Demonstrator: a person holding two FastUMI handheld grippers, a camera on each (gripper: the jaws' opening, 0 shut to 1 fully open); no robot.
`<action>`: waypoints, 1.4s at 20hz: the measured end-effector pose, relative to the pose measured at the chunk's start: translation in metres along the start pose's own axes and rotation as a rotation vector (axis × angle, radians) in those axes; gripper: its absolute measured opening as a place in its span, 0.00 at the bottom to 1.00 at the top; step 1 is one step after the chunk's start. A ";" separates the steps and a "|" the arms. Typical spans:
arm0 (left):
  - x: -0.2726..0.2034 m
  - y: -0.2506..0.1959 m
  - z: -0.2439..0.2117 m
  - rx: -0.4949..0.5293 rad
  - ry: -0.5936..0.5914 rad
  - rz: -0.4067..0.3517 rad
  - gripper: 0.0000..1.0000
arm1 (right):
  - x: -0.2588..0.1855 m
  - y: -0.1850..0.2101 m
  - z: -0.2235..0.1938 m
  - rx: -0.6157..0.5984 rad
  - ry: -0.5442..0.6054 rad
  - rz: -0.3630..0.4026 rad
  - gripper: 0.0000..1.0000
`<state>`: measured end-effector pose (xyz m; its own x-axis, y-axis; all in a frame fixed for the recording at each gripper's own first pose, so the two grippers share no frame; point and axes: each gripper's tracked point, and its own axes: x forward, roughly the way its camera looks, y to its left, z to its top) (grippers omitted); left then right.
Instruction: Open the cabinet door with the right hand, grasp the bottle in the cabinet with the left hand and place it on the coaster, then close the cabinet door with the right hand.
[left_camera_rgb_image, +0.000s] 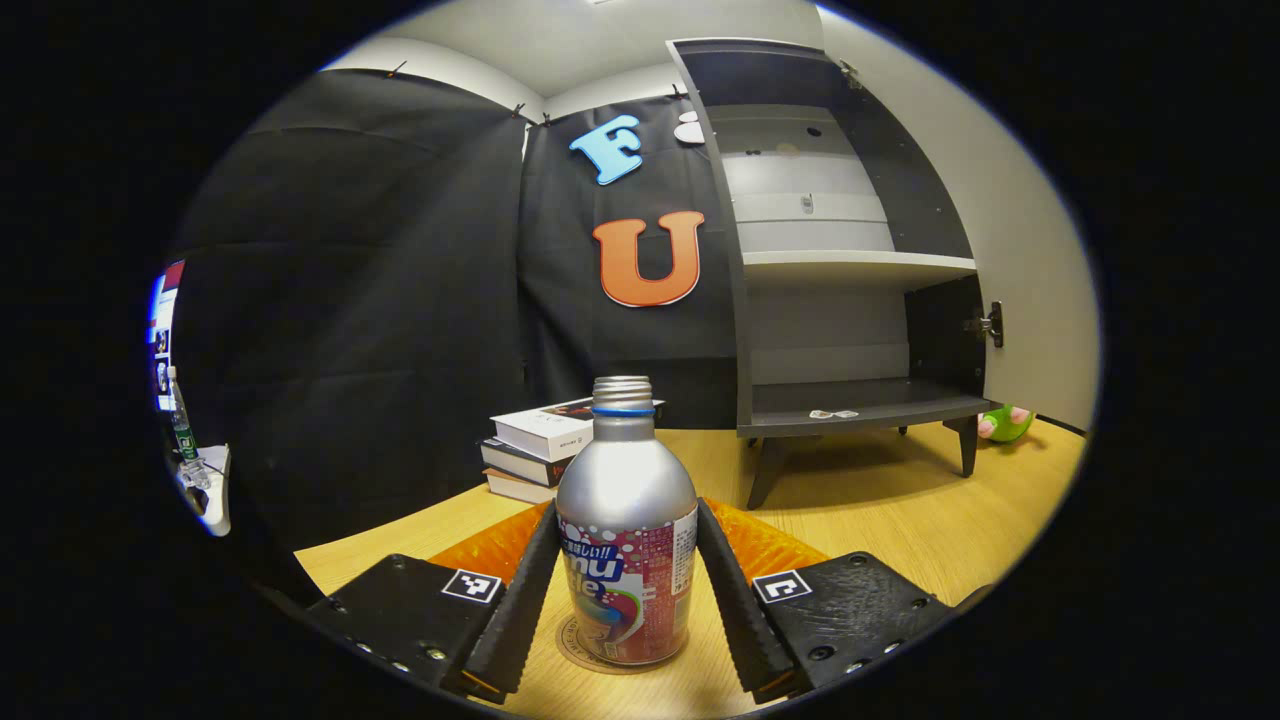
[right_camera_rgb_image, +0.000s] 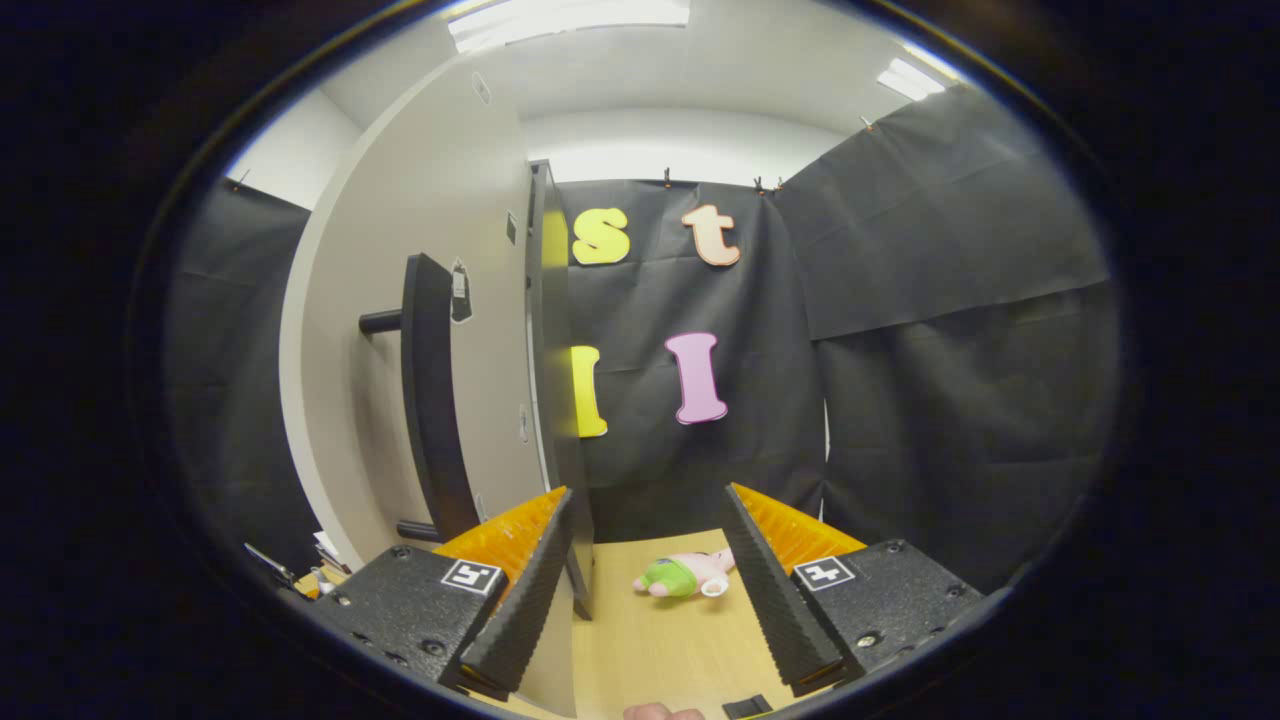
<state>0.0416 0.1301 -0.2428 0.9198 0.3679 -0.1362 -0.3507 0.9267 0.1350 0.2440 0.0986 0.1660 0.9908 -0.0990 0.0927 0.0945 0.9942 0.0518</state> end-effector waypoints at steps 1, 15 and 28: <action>0.004 0.003 -0.001 0.000 -0.001 0.008 0.76 | 0.000 0.000 0.000 0.000 -0.001 -0.002 0.92; -0.007 0.009 -0.010 0.014 -0.027 0.047 0.77 | -0.003 -0.001 0.000 -0.009 0.003 -0.031 0.91; -0.014 0.014 0.005 -0.009 -0.024 0.026 0.94 | -0.004 -0.002 0.002 -0.031 -0.004 -0.035 0.87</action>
<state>0.0245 0.1370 -0.2341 0.9143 0.3901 -0.1092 -0.3761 0.9175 0.1293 0.2401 0.0973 0.1673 0.9863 -0.1343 0.0957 0.1325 0.9909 0.0247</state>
